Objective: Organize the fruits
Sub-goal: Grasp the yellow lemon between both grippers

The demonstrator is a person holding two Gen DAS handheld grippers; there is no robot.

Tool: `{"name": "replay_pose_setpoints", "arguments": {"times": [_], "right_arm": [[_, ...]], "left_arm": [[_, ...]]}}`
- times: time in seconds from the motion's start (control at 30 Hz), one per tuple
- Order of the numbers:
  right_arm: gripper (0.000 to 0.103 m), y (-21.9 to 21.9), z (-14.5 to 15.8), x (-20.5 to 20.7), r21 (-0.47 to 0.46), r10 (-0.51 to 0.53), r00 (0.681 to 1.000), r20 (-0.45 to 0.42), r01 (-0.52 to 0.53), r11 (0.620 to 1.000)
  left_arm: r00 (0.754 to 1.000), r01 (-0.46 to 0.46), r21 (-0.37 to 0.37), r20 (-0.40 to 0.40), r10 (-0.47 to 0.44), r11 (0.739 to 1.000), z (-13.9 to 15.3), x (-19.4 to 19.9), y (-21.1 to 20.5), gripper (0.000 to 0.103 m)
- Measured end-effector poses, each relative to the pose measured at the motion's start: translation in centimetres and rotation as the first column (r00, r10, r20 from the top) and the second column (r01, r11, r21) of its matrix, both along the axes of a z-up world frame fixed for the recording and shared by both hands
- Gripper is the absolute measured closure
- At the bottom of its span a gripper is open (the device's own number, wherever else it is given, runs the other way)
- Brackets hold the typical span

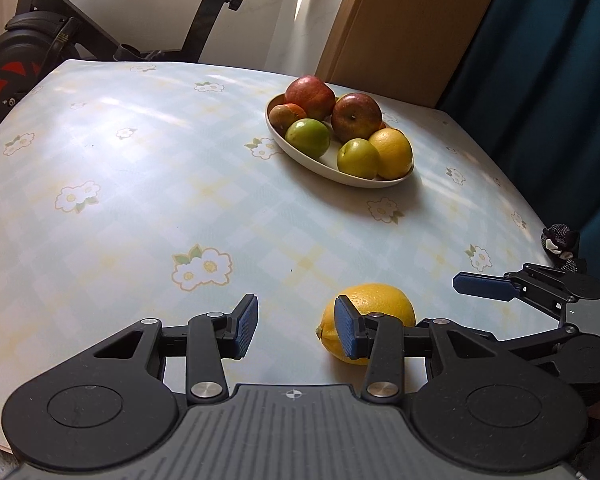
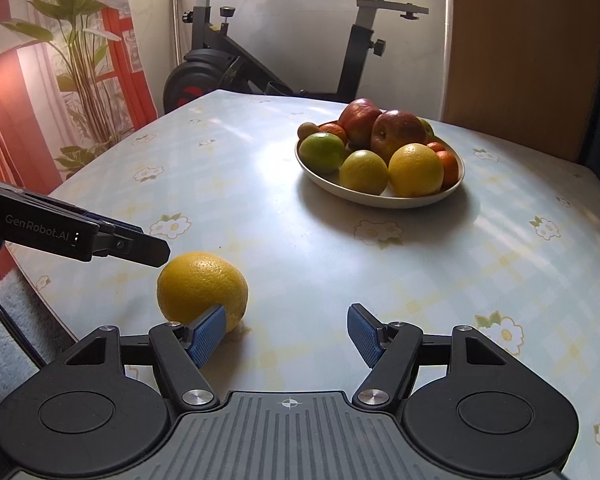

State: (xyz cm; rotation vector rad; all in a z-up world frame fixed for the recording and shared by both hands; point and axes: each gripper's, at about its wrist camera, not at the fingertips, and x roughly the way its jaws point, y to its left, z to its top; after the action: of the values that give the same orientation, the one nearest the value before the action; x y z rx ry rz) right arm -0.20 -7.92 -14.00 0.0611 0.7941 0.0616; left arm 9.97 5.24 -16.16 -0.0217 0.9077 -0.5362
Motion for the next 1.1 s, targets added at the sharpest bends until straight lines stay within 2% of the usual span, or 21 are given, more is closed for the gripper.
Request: {"name": "replay_pose_setpoints", "arguments": {"times": [0.1, 0.43, 0.63, 0.93, 1.07, 1.1], "right_arm": [[0.039, -0.3, -0.1, 0.0, 0.001, -0.003, 1.000, -0.003, 0.003, 1.000], [0.039, 0.0, -0.3, -0.2, -0.013, 0.034, 0.999, -0.023, -0.034, 0.999], [0.041, 0.4, -0.4, -0.3, -0.006, 0.068, 0.997, -0.038, -0.068, 0.998], [0.044, 1.1, -0.8, 0.9, 0.059, 0.130, 0.990, -0.057, -0.127, 0.990], [0.057, 1.3, -1.2, 1.5, 0.069, 0.151, 0.986, -0.076, -0.146, 0.987], [0.057, 1.3, -1.2, 1.5, 0.077, 0.153, 0.985, -0.076, -0.147, 0.986]], "left_arm": [[1.000, 0.014, 0.000, 0.024, -0.014, 1.000, -0.1, -0.1, -0.3, 0.059], [0.999, 0.039, -0.033, 0.021, -0.039, 0.999, -0.1, 0.8, -0.7, 0.059], [0.998, 0.035, -0.090, -0.047, -0.040, 0.995, -0.4, 2.3, -0.9, 0.059], [0.997, 0.034, -0.114, -0.066, -0.042, 0.993, -0.5, 2.6, -1.3, 0.059], [0.994, 0.051, -0.145, -0.091, -0.065, 0.988, -0.6, 2.9, -1.5, 0.059], [0.993, 0.057, -0.150, -0.098, -0.072, 0.987, -0.6, 3.0, -1.6, 0.059]]}}
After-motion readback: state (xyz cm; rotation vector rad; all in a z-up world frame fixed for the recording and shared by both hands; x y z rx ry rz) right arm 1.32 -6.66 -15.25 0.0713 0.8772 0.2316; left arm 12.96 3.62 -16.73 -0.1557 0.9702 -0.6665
